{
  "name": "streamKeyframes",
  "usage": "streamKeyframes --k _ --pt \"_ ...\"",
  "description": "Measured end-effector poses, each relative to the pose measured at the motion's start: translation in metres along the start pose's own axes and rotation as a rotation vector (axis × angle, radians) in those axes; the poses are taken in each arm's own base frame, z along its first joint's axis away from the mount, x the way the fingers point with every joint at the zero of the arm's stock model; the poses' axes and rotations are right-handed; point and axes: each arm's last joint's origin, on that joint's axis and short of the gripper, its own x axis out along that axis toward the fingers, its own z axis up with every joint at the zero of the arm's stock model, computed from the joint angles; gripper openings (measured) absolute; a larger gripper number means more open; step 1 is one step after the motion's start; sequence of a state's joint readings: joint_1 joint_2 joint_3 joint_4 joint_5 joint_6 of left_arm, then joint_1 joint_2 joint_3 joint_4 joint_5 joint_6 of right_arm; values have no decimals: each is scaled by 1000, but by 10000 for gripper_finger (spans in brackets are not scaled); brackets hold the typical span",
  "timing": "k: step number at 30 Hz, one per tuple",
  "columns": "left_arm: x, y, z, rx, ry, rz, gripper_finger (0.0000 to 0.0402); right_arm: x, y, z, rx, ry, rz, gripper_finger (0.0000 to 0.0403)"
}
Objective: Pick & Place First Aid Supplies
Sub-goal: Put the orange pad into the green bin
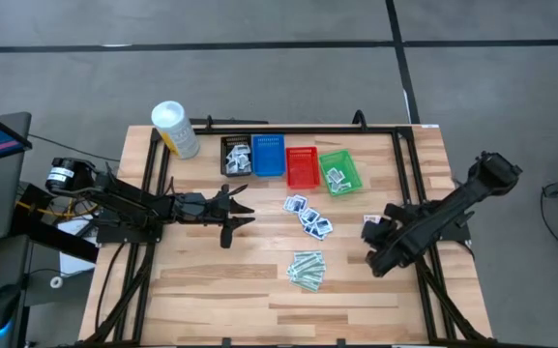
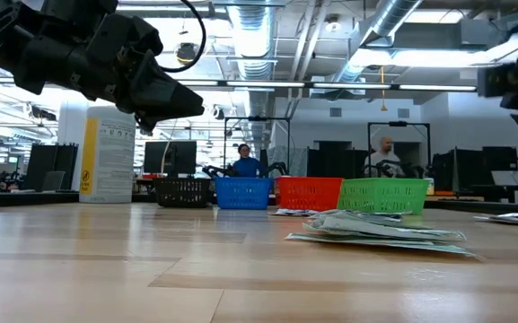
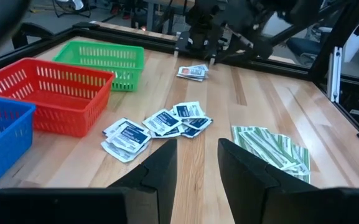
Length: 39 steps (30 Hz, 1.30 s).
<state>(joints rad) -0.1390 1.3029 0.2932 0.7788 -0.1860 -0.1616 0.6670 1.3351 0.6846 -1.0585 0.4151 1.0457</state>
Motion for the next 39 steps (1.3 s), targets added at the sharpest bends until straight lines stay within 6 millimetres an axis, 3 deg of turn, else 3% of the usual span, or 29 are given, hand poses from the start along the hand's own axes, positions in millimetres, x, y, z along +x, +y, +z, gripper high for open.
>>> streamKeyframes --k 19,39 --pt "0 0 0 0 0 0 116 32 26 -2 -219 105 -92 119" --pt "0 0 0 0 0 0 116 35 28 -2 -220 93 -99 104"
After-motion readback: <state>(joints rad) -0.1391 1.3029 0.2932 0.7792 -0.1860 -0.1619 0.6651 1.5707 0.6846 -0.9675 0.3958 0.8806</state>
